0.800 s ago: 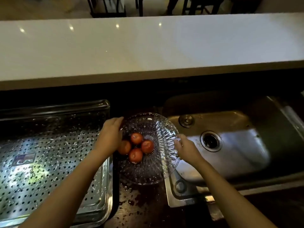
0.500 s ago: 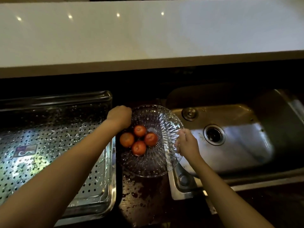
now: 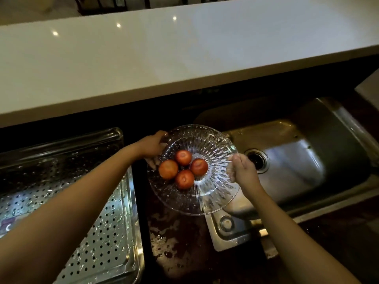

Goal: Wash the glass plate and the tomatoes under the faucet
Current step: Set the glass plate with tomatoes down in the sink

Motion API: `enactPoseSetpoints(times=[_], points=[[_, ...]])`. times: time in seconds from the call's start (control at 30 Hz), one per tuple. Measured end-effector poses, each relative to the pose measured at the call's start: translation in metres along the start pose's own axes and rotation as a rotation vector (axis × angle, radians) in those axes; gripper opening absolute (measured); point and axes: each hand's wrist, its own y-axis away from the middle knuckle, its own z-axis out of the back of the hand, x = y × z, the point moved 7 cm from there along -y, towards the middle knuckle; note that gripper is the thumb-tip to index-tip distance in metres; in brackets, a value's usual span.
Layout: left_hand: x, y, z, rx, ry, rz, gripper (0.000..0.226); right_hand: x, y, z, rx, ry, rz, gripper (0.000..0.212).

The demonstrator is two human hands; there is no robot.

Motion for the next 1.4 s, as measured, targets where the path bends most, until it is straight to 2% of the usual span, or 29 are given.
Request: enactPoseSetpoints(times=[0.1, 0.2, 0.3, 0.4, 0.53, 0.8, 1.07, 1.2, 1.4], points=[[-0.028, -0.011, 0.003, -0.042, -0.023, -0.068, 0.043, 0.009, -0.011, 0.021, -0.029, 0.043, 0.019, 0.025], [-0.056, -0.025, 0.003, -0.104, -0.075, -0.077, 0.021, 0.014, -0.025, 0.049, -0.073, 0.072, 0.028, 0.024], [-0.076, -0.043, -0.016, -0.049, 0.075, -0.026, 0.011, 0.015, -0.045, 0.081, -0.096, 0.139, 0.046, 0.026], [-0.093, -0.06, -0.039, -0.071, 0.229, 0.056, 0.02, 0.012, -0.07, 0.109, -0.068, 0.211, 0.058, 0.029], [-0.117, -0.087, -0.077, -0.102, 0.156, 0.114, 0.01, -0.009, -0.103, 0.142, -0.045, 0.299, 0.026, 0.035], [-0.115, -0.145, -0.142, -0.211, -0.033, 0.129, 0.027, -0.079, -0.157, 0.174, -0.038, 0.514, -0.082, 0.033], [-0.093, -0.171, -0.19, -0.258, 0.264, 0.199, 0.019, -0.136, -0.182, 0.18, -0.057, 0.818, -0.227, 0.031], [-0.096, -0.172, -0.198, -0.266, 0.18, 0.181, 0.029, -0.14, -0.184, 0.185, -0.128, 0.897, -0.27, 0.032], [-0.094, -0.167, -0.203, -0.272, 0.108, 0.201, 0.03, -0.143, -0.185, 0.188, -0.149, 1.008, -0.245, 0.033]])
